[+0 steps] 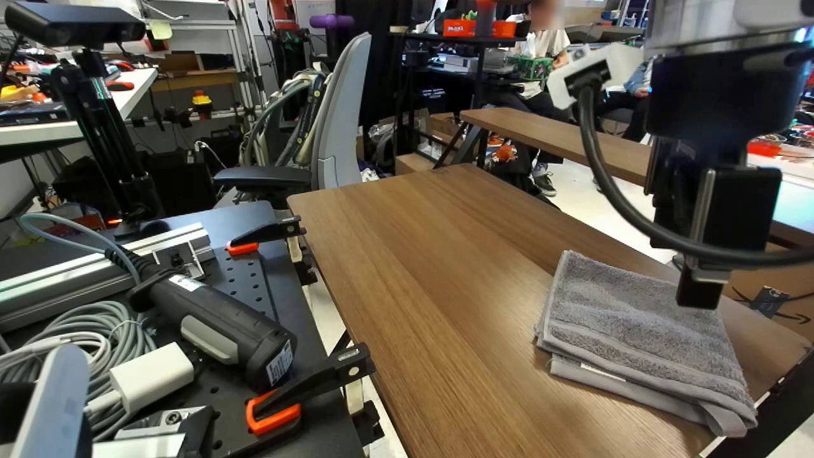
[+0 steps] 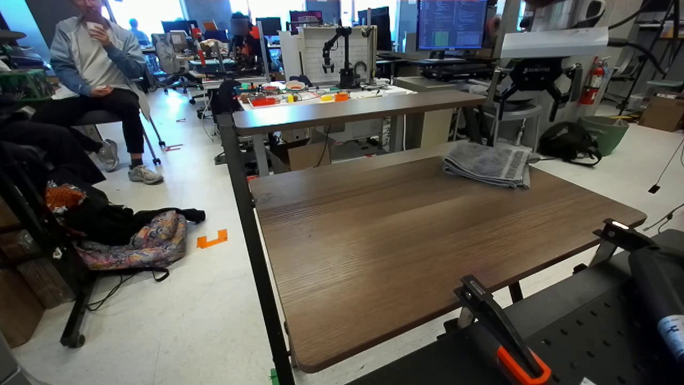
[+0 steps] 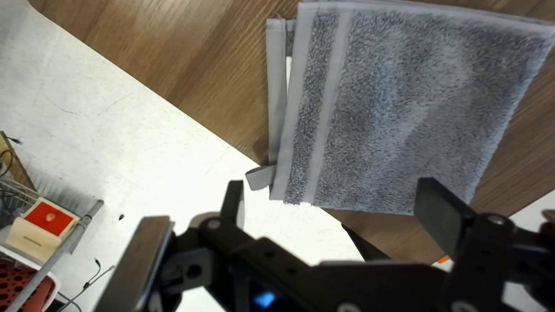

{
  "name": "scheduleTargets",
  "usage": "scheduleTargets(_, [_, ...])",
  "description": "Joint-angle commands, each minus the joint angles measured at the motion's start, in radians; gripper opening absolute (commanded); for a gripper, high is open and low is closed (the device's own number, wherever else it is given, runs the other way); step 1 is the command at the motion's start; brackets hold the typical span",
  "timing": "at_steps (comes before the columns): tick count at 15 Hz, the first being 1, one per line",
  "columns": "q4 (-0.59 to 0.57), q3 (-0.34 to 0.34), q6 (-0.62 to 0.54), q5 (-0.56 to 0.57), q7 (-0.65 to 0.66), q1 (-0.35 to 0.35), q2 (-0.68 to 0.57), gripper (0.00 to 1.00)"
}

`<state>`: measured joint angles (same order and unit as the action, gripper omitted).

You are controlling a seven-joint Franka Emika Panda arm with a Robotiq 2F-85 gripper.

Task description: Move the towel to the left of the table

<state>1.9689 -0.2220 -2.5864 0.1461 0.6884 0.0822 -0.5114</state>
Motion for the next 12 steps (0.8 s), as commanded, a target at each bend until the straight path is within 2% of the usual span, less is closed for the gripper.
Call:
scheduleTargets(1, [-0.088, -0.024, -0.013, -0.056, -0.01, -0.004, -0.096, 1.0])
scheduleTargets(4, [-0.105, -0.033, -0.002, -0.084, -0.014, -0.007, -0.137, 1.0])
scheduleTargets(12, [-0.093, -0.005, 0.0, -0.177, -0.062, 0.0, -0.193, 1.0])
